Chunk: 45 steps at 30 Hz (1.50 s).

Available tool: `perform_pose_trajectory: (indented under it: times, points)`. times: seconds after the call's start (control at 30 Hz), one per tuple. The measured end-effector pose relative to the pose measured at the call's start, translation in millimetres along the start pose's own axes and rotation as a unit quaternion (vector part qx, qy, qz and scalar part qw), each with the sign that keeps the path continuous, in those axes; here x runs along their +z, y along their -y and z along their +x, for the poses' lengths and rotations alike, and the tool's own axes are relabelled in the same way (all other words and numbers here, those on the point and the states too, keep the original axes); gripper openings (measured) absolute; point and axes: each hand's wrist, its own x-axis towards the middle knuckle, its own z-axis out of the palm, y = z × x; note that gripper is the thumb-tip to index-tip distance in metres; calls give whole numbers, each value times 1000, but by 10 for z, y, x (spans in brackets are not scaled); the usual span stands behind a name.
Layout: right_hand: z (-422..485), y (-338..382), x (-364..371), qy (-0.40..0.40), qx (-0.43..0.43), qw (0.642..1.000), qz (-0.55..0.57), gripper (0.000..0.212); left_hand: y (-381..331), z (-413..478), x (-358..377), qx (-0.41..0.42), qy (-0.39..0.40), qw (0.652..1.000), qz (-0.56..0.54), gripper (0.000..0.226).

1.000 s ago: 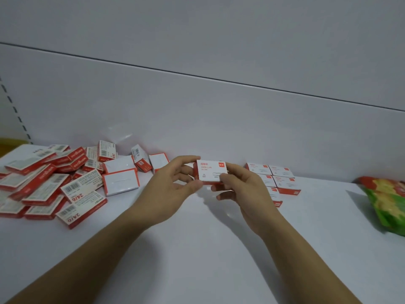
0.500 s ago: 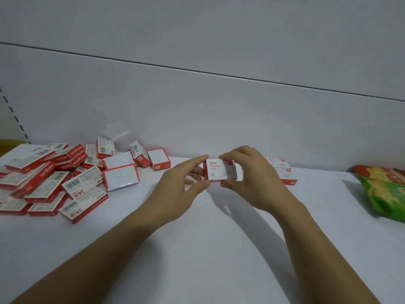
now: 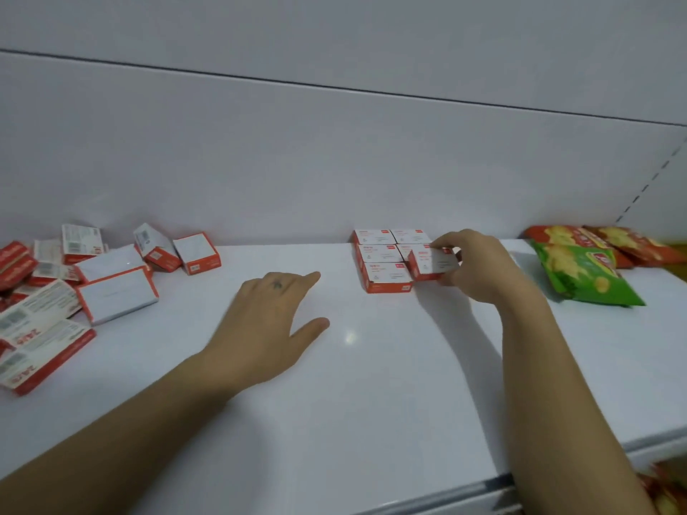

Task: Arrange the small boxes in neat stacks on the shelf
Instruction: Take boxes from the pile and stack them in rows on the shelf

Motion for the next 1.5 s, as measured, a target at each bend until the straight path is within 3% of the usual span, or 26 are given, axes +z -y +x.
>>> perform_pose_trajectory:
  times: [0.57, 0.87, 0.93, 1.07, 1.27, 1.5]
  points:
    - [-26, 62, 76, 24, 51, 998, 12, 44, 183, -49, -67, 21, 57, 998, 3, 75]
    - [-82, 185, 78, 39, 57, 997, -14, 67, 134, -16, -55, 36, 49, 998, 4, 76]
    - [-120, 246, 57, 15, 37, 999, -27, 76, 120, -18, -61, 34, 48, 998, 4, 77]
    - [-197, 506, 103, -37, -69, 997, 0, 70, 120, -12, -73, 28, 48, 998, 5, 76]
    - [-276, 904, 376, 10, -179, 984, 18, 65, 147, -9, -149, 1, 27, 1000, -3, 58]
    - [-324, 1278, 493, 37, -245, 969, 14, 65, 222, -111, -398, -51, 14, 998, -14, 58]
